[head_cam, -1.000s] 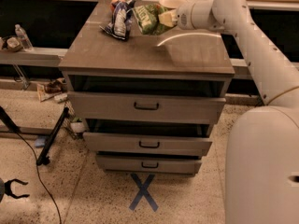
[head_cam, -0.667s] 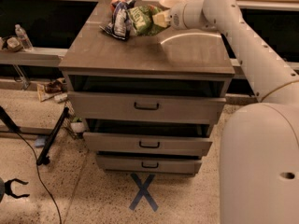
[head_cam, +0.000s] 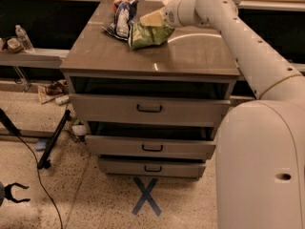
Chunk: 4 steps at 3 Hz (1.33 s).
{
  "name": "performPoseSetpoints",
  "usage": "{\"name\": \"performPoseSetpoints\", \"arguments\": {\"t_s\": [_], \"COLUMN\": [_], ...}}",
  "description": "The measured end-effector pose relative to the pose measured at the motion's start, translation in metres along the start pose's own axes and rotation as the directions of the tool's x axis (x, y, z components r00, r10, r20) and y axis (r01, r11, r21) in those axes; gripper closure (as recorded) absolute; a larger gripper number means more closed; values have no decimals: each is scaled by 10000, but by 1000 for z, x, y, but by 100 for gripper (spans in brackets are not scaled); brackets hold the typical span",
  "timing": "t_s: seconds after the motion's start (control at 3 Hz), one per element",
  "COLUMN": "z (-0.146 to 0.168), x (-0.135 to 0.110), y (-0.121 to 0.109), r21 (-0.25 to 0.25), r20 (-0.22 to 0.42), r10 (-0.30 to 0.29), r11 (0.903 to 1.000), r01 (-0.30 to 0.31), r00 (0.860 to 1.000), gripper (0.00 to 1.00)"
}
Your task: Move green jalapeno chip bag near blue chip bag
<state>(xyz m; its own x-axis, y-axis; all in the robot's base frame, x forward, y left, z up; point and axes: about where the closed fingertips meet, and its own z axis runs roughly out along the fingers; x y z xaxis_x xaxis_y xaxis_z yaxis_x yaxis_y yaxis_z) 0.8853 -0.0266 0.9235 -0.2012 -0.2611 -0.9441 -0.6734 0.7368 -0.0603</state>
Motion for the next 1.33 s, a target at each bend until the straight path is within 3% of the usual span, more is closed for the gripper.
{"name": "performPoseSetpoints", "arguments": {"t_s": [0.33,0.67,1.0,1.33], "z": [-9,-78,-135,-206], "x": [6,16,27,33], "y": [-3,-45,-70,-97], "r21": [116,1158,2055,3457], "r20": [-148,-578,-1028,-1262], "r10": [-65,-598,-774,-618], "r11": [9999,9911,9738,9328], "r01": [66,662,973,1023], "r00": [9999,9965,9917,9901], "gripper": [0,0,0,0]}}
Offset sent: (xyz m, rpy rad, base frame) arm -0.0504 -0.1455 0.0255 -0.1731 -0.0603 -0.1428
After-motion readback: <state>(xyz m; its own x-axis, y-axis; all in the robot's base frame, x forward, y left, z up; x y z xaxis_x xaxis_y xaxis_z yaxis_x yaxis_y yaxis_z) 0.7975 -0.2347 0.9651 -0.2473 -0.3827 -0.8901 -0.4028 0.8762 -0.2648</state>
